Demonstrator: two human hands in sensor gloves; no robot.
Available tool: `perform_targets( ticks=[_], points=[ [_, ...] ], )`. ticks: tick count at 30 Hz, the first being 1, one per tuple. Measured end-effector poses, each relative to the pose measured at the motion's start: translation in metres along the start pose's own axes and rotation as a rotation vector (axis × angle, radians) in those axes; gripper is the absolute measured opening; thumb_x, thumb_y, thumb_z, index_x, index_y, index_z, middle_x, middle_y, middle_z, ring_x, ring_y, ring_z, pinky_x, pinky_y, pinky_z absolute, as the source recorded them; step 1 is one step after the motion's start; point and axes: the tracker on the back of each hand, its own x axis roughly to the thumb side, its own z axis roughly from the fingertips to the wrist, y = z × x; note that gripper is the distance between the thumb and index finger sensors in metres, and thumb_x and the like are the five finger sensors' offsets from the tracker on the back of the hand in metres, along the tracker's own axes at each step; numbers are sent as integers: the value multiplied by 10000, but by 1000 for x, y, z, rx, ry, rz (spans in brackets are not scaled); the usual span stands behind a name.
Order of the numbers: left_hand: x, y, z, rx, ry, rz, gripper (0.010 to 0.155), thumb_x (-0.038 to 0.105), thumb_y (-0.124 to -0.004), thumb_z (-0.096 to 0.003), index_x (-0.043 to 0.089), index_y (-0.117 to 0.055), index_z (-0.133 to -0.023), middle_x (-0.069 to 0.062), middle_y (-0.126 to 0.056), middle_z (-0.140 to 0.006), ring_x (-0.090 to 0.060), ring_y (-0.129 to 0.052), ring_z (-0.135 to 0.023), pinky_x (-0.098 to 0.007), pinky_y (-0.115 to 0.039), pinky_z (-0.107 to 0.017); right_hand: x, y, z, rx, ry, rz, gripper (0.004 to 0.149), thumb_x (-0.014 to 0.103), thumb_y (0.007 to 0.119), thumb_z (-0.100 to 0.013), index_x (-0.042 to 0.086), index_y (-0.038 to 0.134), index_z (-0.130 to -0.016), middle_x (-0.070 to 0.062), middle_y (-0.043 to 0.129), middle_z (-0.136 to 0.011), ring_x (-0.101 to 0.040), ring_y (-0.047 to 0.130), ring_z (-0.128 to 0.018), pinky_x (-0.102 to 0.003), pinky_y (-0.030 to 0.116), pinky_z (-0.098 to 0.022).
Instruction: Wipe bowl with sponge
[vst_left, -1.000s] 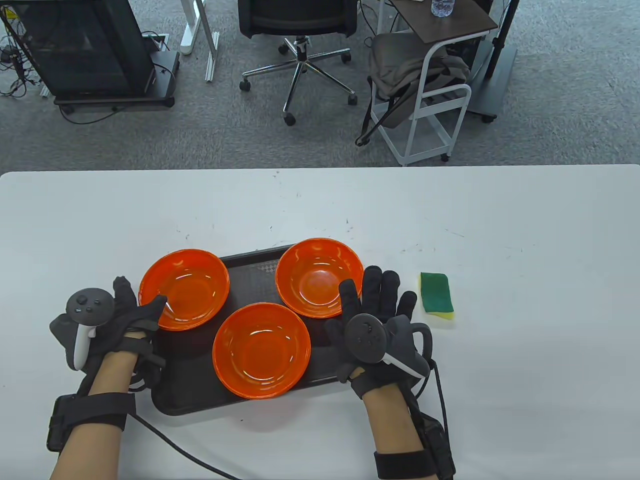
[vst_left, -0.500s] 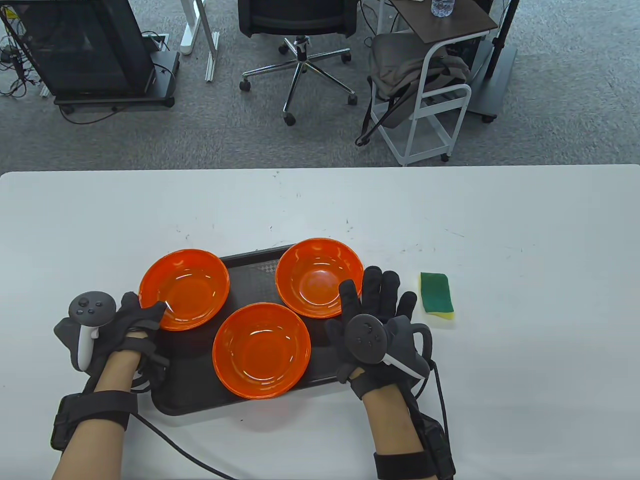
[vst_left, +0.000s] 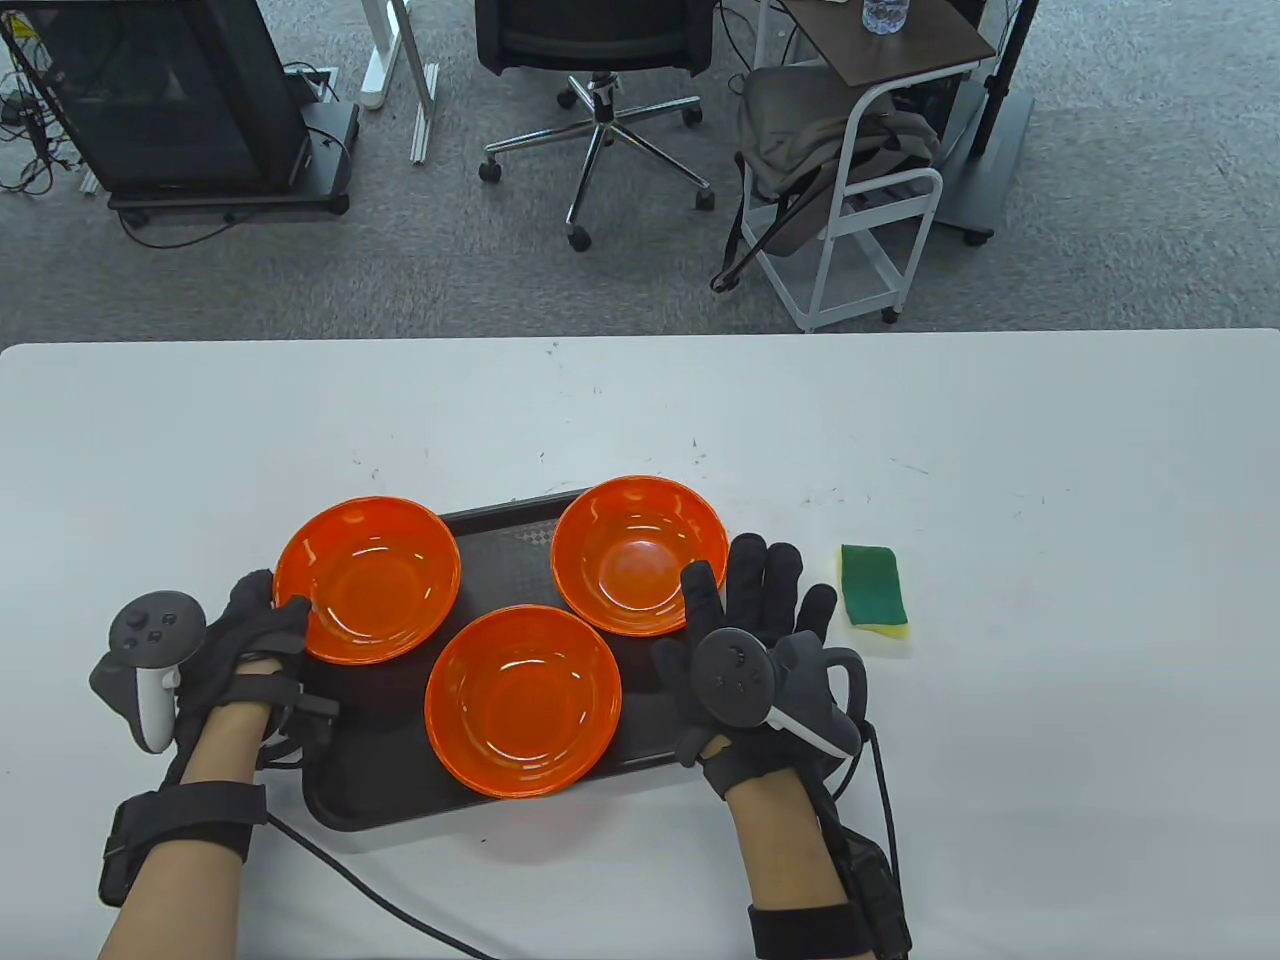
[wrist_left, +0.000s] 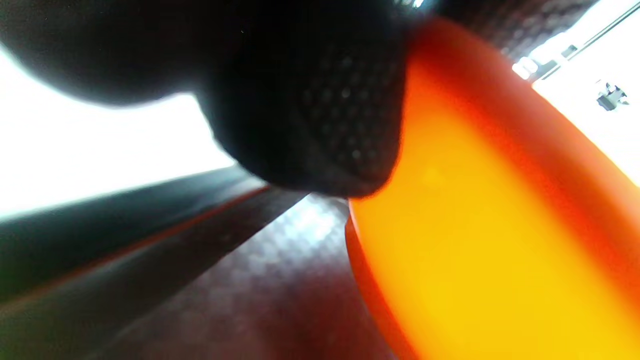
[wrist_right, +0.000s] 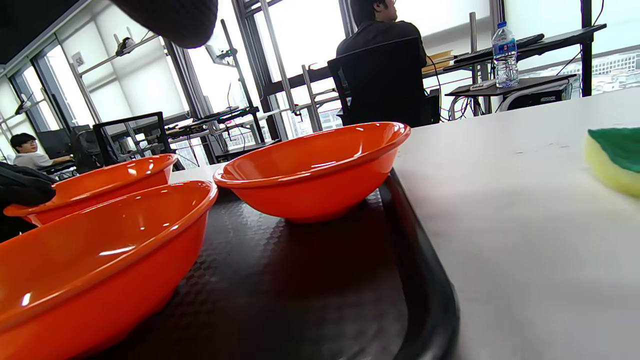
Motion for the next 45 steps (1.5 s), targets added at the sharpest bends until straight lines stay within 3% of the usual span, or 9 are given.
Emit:
perform_targets(
  ticks=[7, 13, 20, 26, 36, 45],
  points=[
    [26, 22, 18, 18, -132, 36, 631, 418, -895, -460, 126, -683, -977, -53, -1030, -474, -155, -1082, -129, -251, -935, -62, -1, 0, 0, 6, 5, -1, 701, 544, 600, -652, 167, 199, -1086, -267, -90, -1074, -569, -90, -916, -753, 47, -522],
    [53, 39, 47, -39, -278, 79, 620, 420, -895, -461, 116, -699, -965, -47, -1027, -460, -141, -1079, -119, -246, -933, -55, -3, 0, -1, 11, 13, 5, 706, 546, 604, -650, 166, 200, -1086, -268, -88, -1075, -571, -87, -917, -753, 49, -523],
    [67, 46, 62, -59, -348, 60, 606, 424, -894, -464, 113, -717, -953, -42, -1028, -460, -153, -1076, -119, -244, -933, -57, -17, 3, -4, 34, 62, -3, 710, 549, 608, -648, 167, 201, -1087, -270, -84, -1076, -576, -73, -922, -757, 57, -524],
    [66, 46, 61, -72, -337, 56, 600, 426, -895, -463, 106, -728, -943, -43, -1027, -459, -152, -1076, -119, -244, -933, -56, -54, 3, -6, 67, 191, -48, 738, 550, 642, -642, 160, 198, -1084, -274, -76, -1076, -594, -28, -934, -763, 76, -529],
    [63, 43, 58, -117, -331, 87, 600, 428, -894, -464, 108, -728, -944, -44, -1026, -460, -150, -1077, -121, -245, -934, -58, -128, 0, 7, 16, 439, -244, 744, 530, 689, -633, 171, 222, -1087, -240, -22, -1110, -606, 29, -949, -767, 104, -537],
    [63, 44, 57, -135, -339, 125, 603, 430, -893, -463, 112, -724, -946, -41, -1022, -461, -147, -1077, -125, -247, -934, -61, -161, 13, -26, 209, 484, 4, 725, 519, 747, -611, 218, 295, -1091, -192, 83, -1156, -607, 138, -988, -780, 168, -562]
  ],
)
